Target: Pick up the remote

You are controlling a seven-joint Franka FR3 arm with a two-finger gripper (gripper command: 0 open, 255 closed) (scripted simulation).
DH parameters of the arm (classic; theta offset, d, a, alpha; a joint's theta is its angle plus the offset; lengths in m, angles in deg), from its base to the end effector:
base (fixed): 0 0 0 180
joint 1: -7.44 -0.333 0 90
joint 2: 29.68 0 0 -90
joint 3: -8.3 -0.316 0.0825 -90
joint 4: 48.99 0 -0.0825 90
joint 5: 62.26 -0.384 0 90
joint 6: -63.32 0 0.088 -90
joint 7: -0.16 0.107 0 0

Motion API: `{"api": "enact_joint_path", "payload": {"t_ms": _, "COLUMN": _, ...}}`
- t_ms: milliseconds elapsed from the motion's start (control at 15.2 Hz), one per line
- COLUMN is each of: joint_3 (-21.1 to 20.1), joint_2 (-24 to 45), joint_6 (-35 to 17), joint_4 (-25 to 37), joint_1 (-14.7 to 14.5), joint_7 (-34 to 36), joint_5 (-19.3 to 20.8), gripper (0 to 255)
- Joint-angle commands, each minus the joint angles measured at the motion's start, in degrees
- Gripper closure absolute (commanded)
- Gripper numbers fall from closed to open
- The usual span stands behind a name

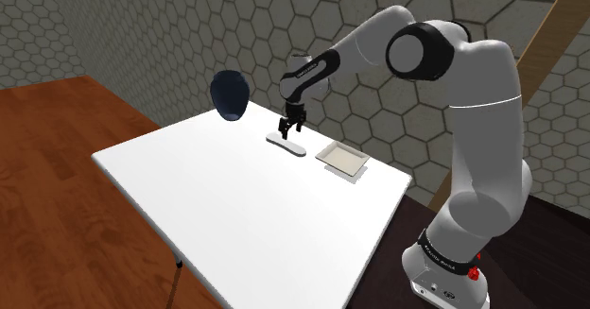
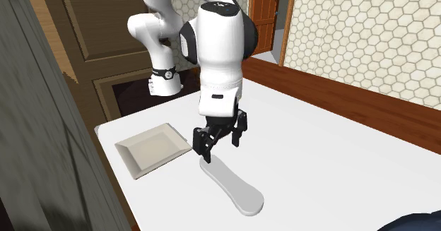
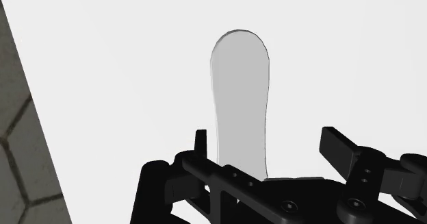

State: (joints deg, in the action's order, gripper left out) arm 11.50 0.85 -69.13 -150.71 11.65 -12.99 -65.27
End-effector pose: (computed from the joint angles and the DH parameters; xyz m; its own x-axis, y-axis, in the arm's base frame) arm 0.6547 -0.0811 0.2599 0.9973 0.0725 0.0068 0.0726 -0.9973 -0.0093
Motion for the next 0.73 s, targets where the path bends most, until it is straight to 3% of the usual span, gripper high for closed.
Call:
{"api": "enact_joint_path", "payload": {"t_ms": 0, "joint_3": -0.4, "joint_2": 5.31, "joint_6": 0.54, "joint_4": 5.91, "joint_1": 0.53, "joint_7": -0.7, "joint_5": -0.55, "gripper": 0}}
{"api": "enact_joint_path", "payload": {"t_ms": 132, "joint_3": -0.63, "joint_2": 8.2, "joint_6": 0.93, "joint_4": 9.22, "joint_1": 0.81, "joint_7": -1.02, "joint_5": -0.79, "gripper": 0}}
{"api": "enact_joint_path", "payload": {"t_ms": 660, "joint_3": -0.83, "joint_2": 12.15, "joint_6": -2.72, "joint_4": 9.52, "joint_1": 0.94, "joint_7": -1.23, "joint_5": -1.02, "gripper": 0}}
